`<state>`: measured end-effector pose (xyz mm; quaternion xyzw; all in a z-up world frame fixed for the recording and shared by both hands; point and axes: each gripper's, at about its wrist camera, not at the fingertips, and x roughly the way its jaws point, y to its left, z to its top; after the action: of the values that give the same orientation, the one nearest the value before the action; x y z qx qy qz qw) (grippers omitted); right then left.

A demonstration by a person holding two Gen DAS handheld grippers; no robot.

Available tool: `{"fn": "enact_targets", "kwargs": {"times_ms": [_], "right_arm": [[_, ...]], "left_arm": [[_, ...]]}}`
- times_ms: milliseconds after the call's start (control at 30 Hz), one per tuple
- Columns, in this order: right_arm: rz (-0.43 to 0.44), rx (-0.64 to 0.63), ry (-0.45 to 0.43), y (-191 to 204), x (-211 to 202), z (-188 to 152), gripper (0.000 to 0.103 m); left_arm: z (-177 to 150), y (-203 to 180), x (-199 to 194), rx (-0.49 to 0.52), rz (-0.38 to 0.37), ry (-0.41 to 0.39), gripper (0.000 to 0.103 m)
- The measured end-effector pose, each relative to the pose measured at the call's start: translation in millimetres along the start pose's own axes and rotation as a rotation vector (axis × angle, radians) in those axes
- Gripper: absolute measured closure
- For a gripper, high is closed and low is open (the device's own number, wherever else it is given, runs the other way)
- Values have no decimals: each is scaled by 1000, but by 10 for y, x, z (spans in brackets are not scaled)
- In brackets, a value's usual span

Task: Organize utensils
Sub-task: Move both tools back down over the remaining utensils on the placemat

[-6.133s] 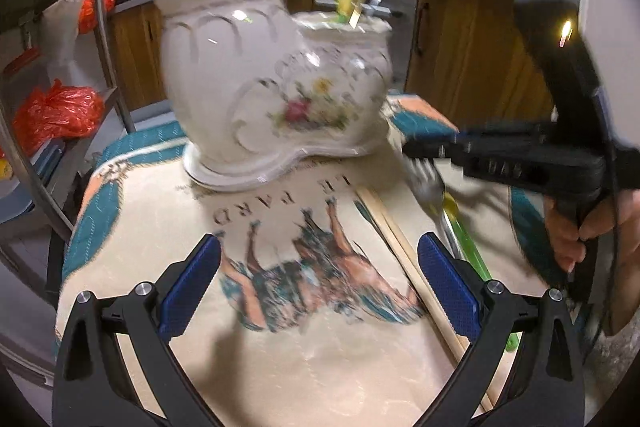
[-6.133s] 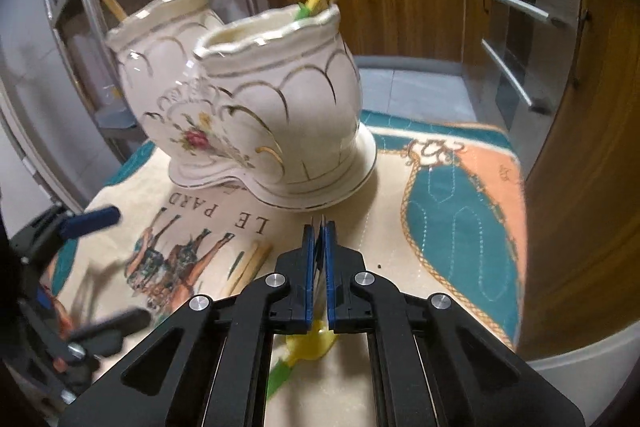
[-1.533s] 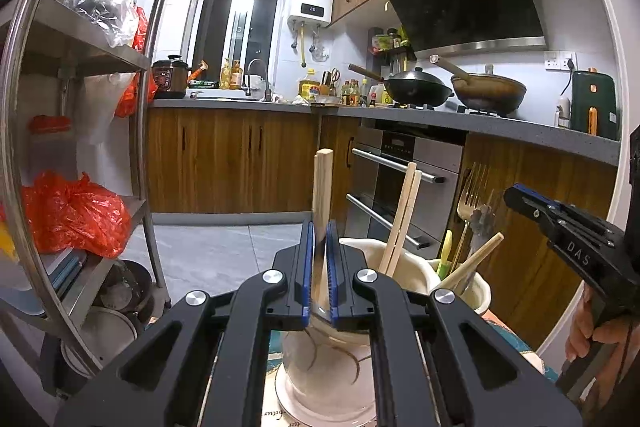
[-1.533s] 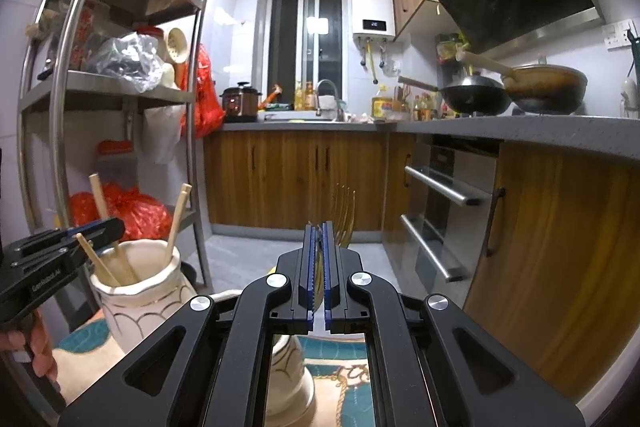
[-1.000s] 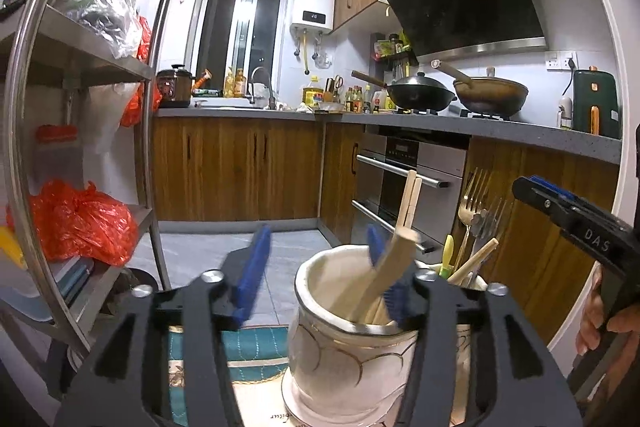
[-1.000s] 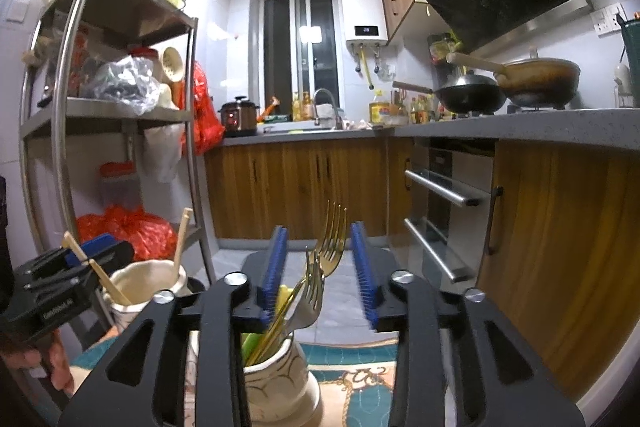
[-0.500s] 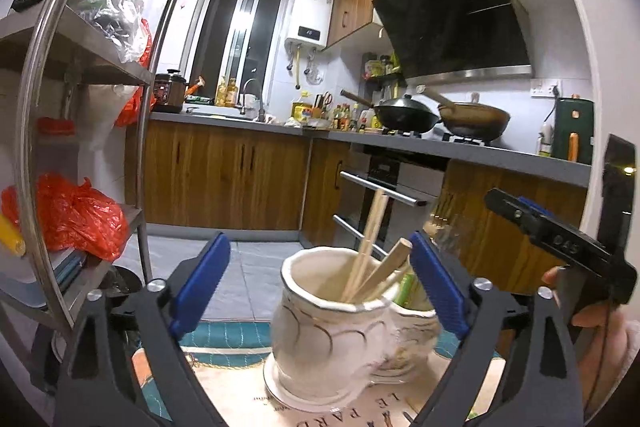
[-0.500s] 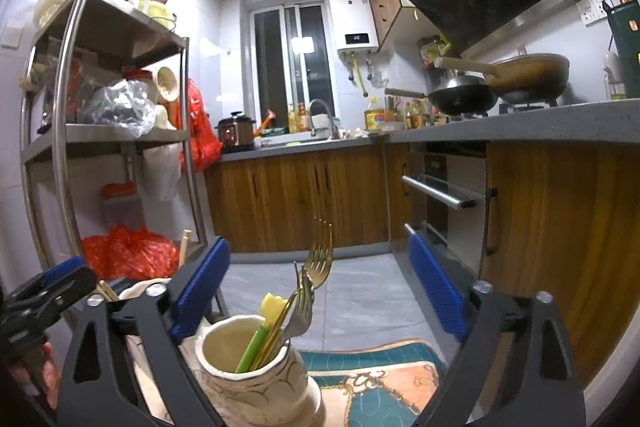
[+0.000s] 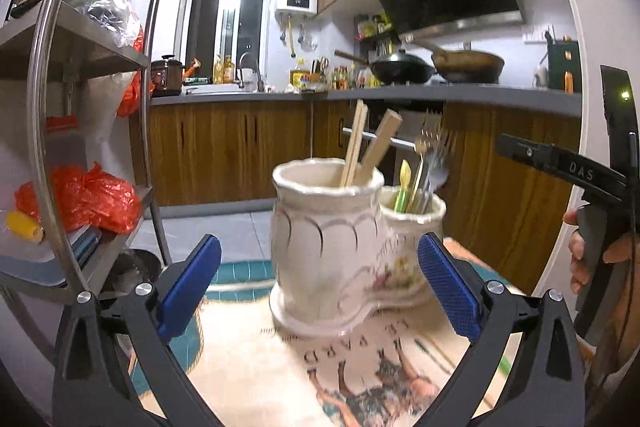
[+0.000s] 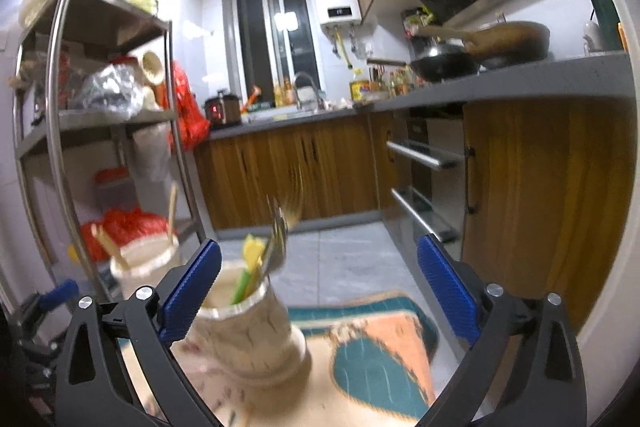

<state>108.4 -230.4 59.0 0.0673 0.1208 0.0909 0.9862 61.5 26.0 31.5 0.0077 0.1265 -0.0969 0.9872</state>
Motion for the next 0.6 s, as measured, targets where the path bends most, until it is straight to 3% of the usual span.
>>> {"fn": "enact_targets", "kwargs": {"times_ms": [600], "right_arm": [[-12,-32,185,-7,-239,-593,5]], "left_arm": [[-211,-15,-250,-24,-12,62,6]]}}
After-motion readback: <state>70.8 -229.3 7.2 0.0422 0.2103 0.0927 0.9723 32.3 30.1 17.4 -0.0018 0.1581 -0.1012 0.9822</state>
